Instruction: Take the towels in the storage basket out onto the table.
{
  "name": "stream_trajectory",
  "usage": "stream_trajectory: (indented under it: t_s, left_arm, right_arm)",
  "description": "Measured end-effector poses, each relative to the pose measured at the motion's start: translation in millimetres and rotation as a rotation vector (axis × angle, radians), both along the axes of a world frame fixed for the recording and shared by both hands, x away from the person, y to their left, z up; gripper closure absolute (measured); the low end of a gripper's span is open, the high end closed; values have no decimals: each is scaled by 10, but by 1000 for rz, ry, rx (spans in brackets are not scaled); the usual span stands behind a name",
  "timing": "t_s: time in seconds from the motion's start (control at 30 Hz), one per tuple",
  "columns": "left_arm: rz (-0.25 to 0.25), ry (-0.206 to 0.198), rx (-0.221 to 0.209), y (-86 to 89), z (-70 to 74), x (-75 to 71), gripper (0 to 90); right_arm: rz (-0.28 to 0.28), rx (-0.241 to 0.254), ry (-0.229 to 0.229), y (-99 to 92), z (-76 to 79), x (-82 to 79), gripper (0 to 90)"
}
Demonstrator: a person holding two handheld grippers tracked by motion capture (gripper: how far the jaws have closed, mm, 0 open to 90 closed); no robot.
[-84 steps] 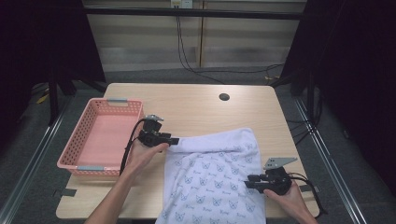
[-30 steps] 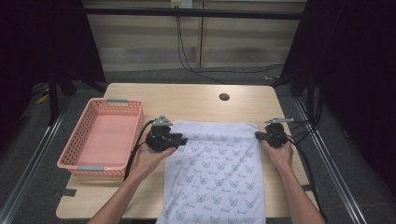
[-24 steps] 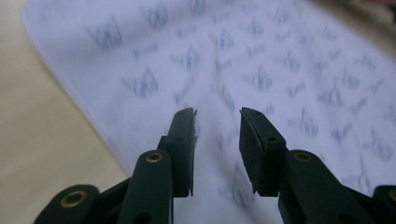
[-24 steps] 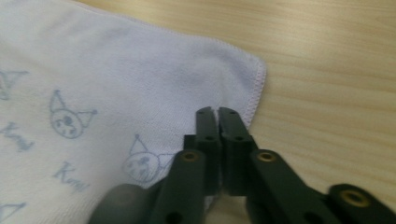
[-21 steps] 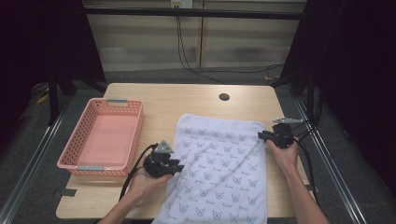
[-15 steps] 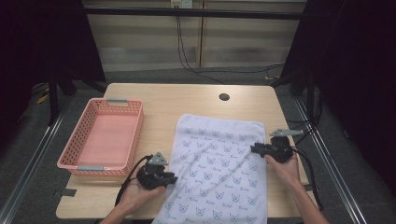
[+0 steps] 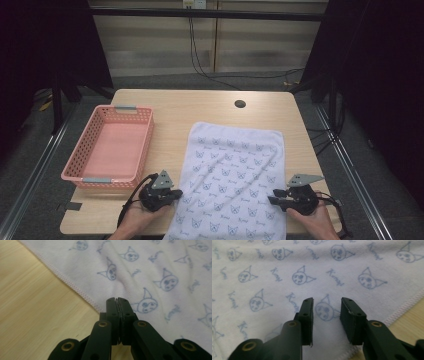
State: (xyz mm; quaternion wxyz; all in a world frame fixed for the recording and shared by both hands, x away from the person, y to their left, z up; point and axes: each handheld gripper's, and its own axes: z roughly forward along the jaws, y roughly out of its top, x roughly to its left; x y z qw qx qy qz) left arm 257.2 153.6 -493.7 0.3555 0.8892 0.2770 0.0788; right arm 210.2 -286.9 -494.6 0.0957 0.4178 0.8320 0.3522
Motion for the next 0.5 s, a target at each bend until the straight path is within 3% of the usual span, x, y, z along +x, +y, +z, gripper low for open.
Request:
stream_trajectory:
  t_s: [0.1, 0.23, 0.37, 0.47, 0.5]
  left_arm:
    - [19, 32, -5, 118, 9, -24, 886]
    - [-11, 88, -30, 210, 20, -173, 884]
    - [-57, 126, -5, 240, 57, -289, 881]
    - [-69, 147, -49, 285, 76, -306, 871]
    - [-77, 162, -92, 300, 88, -292, 857]
  right_arm:
    - [-17, 4, 10, -36, 2, -11, 649]
    - [-9, 4, 21, -31, 8, -35, 652]
    - [29, 22, 63, -59, 13, -72, 868]
    - [53, 21, 90, -68, 28, -110, 900]
    - [63, 23, 95, -67, 29, -114, 900]
